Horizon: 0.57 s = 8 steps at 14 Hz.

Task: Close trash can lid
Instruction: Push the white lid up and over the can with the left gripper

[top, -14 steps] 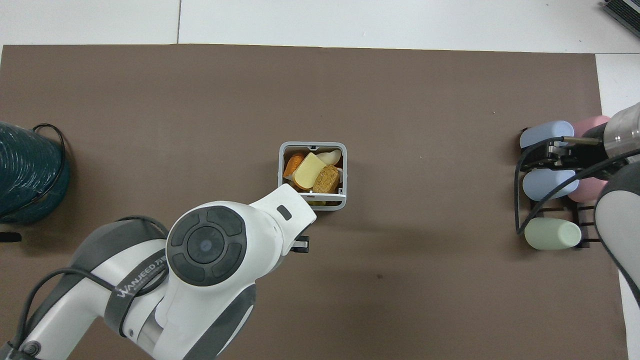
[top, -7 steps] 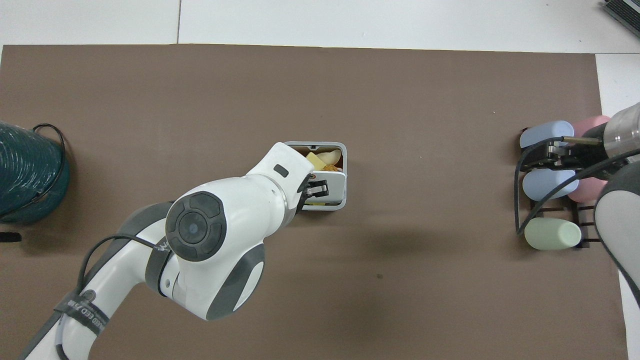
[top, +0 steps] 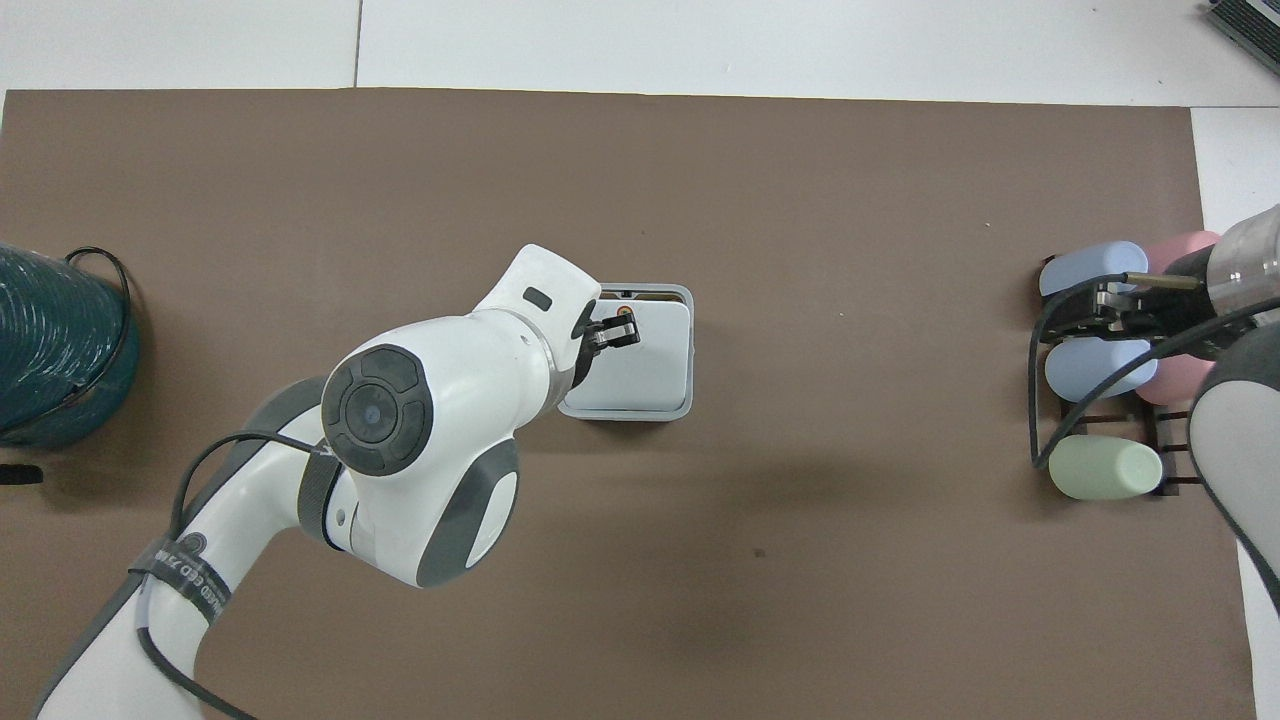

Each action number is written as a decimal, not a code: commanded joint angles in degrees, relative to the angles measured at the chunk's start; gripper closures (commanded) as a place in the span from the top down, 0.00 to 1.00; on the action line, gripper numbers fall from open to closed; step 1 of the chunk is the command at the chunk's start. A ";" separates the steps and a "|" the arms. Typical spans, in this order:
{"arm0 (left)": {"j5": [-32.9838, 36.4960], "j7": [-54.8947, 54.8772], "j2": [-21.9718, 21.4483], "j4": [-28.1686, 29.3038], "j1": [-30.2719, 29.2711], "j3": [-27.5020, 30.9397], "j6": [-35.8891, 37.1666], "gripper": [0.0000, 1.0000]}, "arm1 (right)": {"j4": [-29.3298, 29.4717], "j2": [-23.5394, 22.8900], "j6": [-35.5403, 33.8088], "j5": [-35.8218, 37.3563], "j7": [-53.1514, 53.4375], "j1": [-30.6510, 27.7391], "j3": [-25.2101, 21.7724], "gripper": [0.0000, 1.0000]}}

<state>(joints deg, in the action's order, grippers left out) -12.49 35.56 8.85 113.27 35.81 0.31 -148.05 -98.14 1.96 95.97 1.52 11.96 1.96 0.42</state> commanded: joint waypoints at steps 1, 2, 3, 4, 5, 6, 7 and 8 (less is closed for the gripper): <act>-1.22 -0.23 4.77 -3.93 -0.12 -0.22 -1.98 0.00 | -0.39 0.42 -0.35 -0.20 -0.98 -0.65 0.37 1.00; -1.22 -0.31 5.38 -4.28 -0.21 -0.22 -2.42 0.00 | -0.39 0.42 -0.35 -0.20 -0.98 -0.65 0.46 1.00; -1.22 -0.40 5.83 -4.55 -0.21 -0.22 -2.77 0.00 | -0.39 0.42 -0.35 -0.20 -1.06 -0.65 0.46 1.00; -1.22 -0.57 6.09 -5.07 -0.30 -0.22 -2.69 0.00 | -0.39 0.42 -0.35 -0.20 -0.98 -0.65 0.37 1.00; -1.22 -0.75 6.44 -5.25 -0.39 -0.22 -2.69 0.00 | -0.39 0.42 -0.35 -0.20 -0.98 -0.65 0.46 1.00; -1.22 -0.84 6.62 -5.43 -0.91 -0.22 -2.69 0.00 | -0.39 0.42 -0.35 -0.20 -0.98 -0.65 0.37 1.00; -1.05 -1.01 7.23 -5.52 -1.09 -0.22 -2.77 0.00 | -0.39 0.42 -0.35 -0.20 -0.98 -0.65 0.37 1.00; -1.05 -1.45 8.37 -6.21 -1.09 -0.22 -3.21 0.00 | -0.39 0.42 -0.35 -0.20 -0.98 -0.65 0.46 1.00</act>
<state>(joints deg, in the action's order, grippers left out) -12.52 35.47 14.75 108.90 35.34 0.29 -150.08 -98.14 1.96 95.97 1.52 11.96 1.96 0.42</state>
